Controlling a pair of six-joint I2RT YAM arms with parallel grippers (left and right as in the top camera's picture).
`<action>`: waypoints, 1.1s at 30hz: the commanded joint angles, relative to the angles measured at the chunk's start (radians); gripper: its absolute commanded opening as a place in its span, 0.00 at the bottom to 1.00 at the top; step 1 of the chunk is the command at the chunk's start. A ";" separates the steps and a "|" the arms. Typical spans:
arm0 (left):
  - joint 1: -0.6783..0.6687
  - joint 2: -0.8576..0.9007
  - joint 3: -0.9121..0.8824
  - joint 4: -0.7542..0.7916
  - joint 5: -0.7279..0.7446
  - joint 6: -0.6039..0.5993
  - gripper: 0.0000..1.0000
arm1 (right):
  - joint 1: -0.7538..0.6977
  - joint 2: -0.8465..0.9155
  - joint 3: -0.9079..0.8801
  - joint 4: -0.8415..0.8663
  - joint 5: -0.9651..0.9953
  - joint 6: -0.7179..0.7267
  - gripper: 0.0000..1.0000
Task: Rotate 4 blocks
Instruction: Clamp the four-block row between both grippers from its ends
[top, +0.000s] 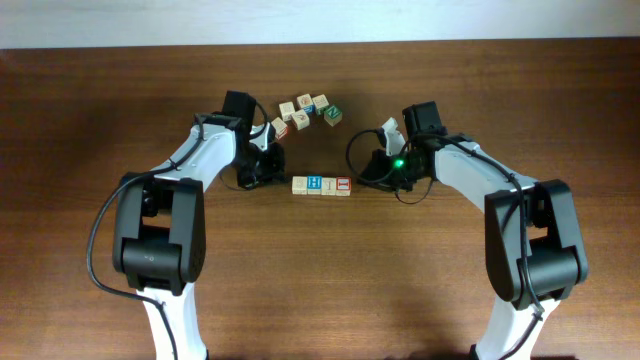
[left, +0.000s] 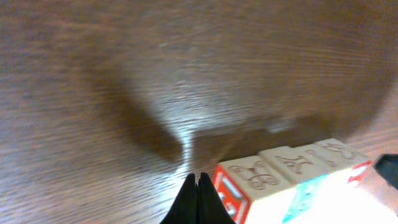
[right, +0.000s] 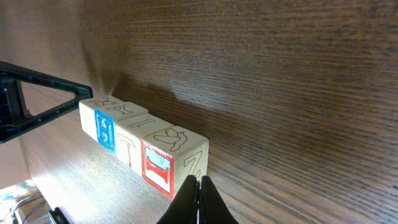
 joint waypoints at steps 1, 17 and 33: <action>-0.003 0.009 -0.009 0.015 0.102 0.054 0.00 | -0.008 0.013 -0.014 0.007 -0.015 0.004 0.04; -0.003 0.009 -0.009 -0.042 0.175 0.169 0.00 | -0.015 0.037 -0.015 0.008 -0.006 0.051 0.04; -0.003 0.009 -0.009 -0.042 0.172 0.169 0.00 | -0.013 0.067 -0.015 0.008 -0.050 0.050 0.04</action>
